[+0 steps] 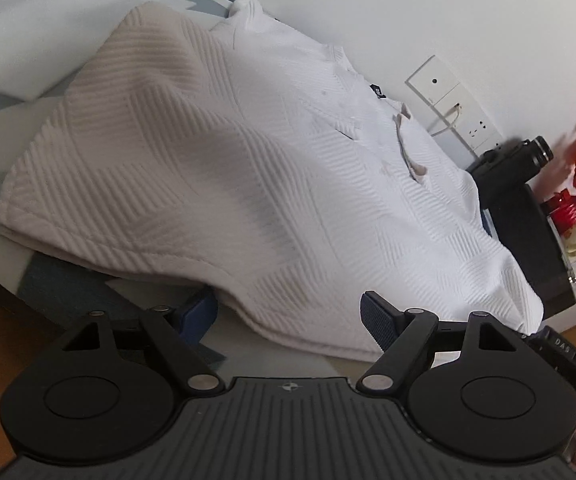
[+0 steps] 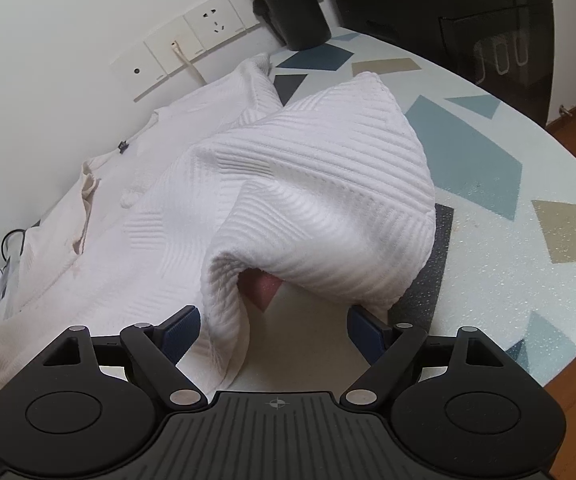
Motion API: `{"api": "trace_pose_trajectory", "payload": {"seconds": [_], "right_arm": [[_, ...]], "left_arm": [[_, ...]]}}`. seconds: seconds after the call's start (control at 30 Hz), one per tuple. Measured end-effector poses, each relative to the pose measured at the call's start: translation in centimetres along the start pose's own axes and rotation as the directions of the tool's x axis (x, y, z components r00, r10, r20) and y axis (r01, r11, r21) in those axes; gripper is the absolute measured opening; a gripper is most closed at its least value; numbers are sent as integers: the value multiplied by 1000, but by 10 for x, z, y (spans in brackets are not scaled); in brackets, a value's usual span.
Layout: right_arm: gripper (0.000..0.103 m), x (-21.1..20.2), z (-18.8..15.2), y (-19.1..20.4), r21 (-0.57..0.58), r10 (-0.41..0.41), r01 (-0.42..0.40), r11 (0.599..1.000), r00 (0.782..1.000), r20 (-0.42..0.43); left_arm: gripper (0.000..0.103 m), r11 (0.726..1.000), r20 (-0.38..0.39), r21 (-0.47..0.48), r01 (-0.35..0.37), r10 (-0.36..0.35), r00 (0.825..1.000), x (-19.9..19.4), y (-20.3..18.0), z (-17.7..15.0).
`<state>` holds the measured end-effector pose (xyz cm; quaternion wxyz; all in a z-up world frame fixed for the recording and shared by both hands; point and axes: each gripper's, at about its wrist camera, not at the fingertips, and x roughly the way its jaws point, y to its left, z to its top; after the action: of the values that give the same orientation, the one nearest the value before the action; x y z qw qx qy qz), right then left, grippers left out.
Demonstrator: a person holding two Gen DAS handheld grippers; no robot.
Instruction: Fold clothes
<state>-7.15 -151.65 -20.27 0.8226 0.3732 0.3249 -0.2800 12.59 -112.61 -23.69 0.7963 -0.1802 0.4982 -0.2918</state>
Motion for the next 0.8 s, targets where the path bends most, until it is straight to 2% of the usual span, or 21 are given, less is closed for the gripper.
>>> {"api": "trace_pose_trajectory", "payload": {"seconds": [0.1,0.17,0.23,0.3,0.37,0.4,0.47,0.5,0.6,0.67,0.8], "right_arm": [[78,1,2,-2,0,-2,2,1000,1000,2],[78,1,4,-4,3,-3,3,1000,1000,3],[78,3,4,-6,7,-3,3,1000,1000,-1],[78,3,5,-7,3,-2,2,1000,1000,0],[78,1,7,-10,5,5,-5,1000,1000,6],[78,0,8,-12,14,13,-13,1000,1000,9],[78,0,11,-18,42,30,-30,999,999,13],[78,0,12,-21,61,37,-37,997,999,14],[78,1,13,-28,109,60,-60,992,998,7],[78,3,11,-28,121,79,-77,990,997,-7],[78,9,1,-20,100,122,-118,988,992,-33]], "left_arm": [[79,999,-46,11,48,-47,998,7,-8,-1],[75,999,-3,42,14,-14,1000,8,-11,-2],[69,998,57,25,-51,50,997,7,-9,1],[69,990,121,3,-142,141,983,1,-5,5],[69,985,163,-31,-171,174,971,-3,5,11],[66,983,181,-49,-175,181,967,-4,10,13],[37,979,209,-86,-185,199,957,-7,20,17],[7,975,211,-109,-194,213,954,-9,24,18],[5,969,228,-162,-188,222,948,-17,33,20],[5,974,257,-139,-178,209,944,-28,29,19],[5,984,340,-85,-155,175,924,-58,15,26]]}}
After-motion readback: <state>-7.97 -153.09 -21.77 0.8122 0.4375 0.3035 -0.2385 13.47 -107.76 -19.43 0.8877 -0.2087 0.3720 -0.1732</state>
